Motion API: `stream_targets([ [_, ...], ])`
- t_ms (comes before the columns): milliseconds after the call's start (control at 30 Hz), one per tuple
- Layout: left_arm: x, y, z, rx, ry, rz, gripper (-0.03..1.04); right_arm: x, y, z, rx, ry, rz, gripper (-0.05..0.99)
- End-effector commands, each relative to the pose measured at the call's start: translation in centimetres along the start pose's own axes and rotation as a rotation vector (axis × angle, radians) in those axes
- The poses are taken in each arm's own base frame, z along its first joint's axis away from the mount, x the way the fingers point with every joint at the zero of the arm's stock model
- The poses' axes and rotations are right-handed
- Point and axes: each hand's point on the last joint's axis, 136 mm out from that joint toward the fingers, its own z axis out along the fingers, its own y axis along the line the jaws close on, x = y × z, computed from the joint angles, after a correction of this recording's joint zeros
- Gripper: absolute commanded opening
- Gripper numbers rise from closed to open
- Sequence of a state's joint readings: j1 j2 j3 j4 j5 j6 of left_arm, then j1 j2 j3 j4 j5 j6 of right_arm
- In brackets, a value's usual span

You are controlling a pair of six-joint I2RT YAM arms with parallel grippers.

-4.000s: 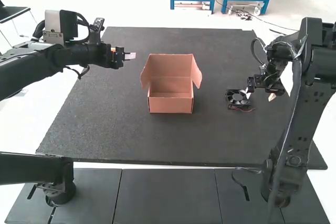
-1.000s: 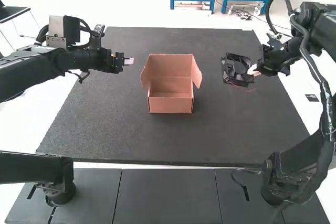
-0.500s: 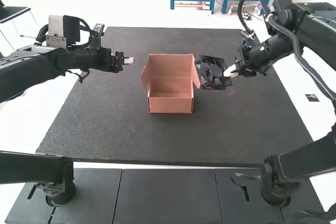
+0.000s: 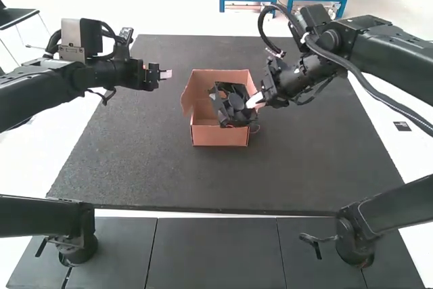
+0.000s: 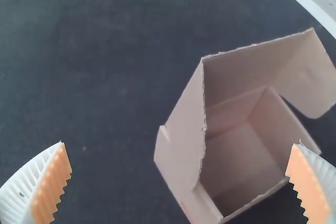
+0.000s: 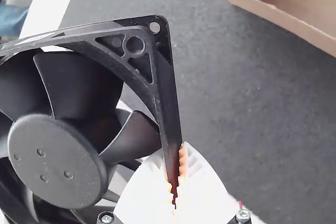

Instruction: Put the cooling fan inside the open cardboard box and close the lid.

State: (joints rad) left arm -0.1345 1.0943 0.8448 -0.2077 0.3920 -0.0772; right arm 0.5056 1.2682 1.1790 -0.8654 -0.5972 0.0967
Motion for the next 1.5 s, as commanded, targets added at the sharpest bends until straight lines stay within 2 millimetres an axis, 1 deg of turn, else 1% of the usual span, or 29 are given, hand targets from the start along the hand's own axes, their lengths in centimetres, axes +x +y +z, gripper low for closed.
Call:
stream_targets([
  [0,-0.8,0.4,-0.2,-0.013,-0.024,-0.021,0.97,0.1,1.1,0.8,-0.044,0.02,0.033,-0.02],
  [467,-1.8,0.7,-0.2,-0.032,-0.065,-0.032,0.97,-1.2,-0.7,4.2,-0.027,0.039,0.044,-0.02],
  [800,-2.5,0.9,-0.3,-0.043,-0.093,-0.046,0.97,-0.6,-0.8,6.9,-0.033,0.101,0.031,-0.02],
  [1000,-2.5,1.0,-0.3,-0.044,-0.093,-0.046,0.97,-0.3,-1.0,8.7,-0.038,0.133,0.028,-0.02],
  [1233,-2.7,1.1,-0.4,-0.051,-0.101,-0.054,0.97,-0.5,-2.2,10.5,-0.025,0.153,0.042,-0.02],
  [1467,-3.0,1.1,-0.5,-0.053,-0.11,-0.06,0.97,-1.4,-3.4,11.4,-0.001,0.142,0.047,-0.02],
])
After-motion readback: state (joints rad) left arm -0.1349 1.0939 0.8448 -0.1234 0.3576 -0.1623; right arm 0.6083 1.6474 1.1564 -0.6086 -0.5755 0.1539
